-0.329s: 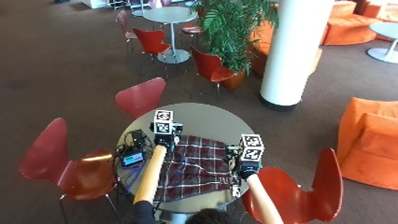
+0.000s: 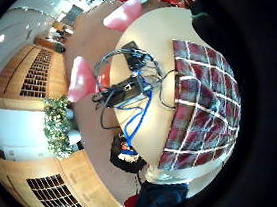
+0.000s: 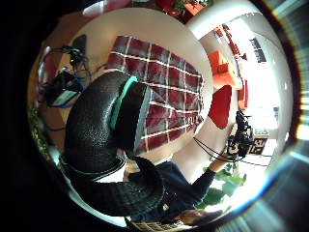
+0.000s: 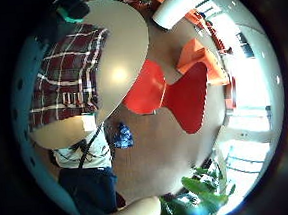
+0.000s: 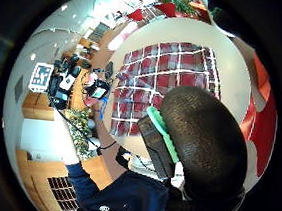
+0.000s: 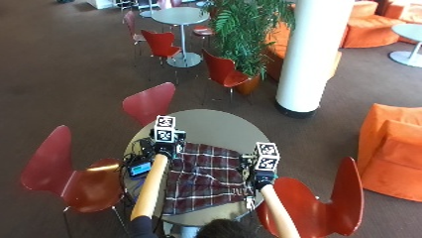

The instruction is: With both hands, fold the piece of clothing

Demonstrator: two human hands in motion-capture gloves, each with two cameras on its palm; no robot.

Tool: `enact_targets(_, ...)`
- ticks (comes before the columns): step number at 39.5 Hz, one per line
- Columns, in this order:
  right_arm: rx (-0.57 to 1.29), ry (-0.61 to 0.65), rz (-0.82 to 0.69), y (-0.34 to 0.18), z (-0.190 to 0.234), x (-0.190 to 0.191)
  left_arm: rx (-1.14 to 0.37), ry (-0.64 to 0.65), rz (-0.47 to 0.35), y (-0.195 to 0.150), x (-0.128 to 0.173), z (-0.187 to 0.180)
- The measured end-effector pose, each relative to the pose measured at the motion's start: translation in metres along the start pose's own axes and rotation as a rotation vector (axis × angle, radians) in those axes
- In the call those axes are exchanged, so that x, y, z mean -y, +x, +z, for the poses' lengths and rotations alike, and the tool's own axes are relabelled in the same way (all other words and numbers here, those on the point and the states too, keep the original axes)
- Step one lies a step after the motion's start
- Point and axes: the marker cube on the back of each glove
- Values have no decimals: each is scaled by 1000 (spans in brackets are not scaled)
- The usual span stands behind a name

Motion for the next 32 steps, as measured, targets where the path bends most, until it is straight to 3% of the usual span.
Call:
enact_targets(8, 0, 2, 1, -5, -4, 19, -46, -14, -2, -7, 10, 6)
enact_targets(14, -15, 3, 23, -8, 1, 60, -62, -28, 12, 1, 27, 17)
enact_targets(20, 12, -40, 60, -11, 15, 105, -54, -173, -27, 14, -16, -11)
enact_targets(22, 4, -32, 71, -14, 14, 114, -55, -188, -24, 17, -17, -12)
enact_targets(26, -38, 36, 104, -22, -5, 112, -55, -153, -36, 19, -9, -9)
enact_targets(29, 11, -57, 104, -27, 2, 116, -69, -156, -24, 24, -8, -7)
enact_targets(32, 28, -95, 120, -38, -17, 92, -83, -125, -24, 26, -7, -7)
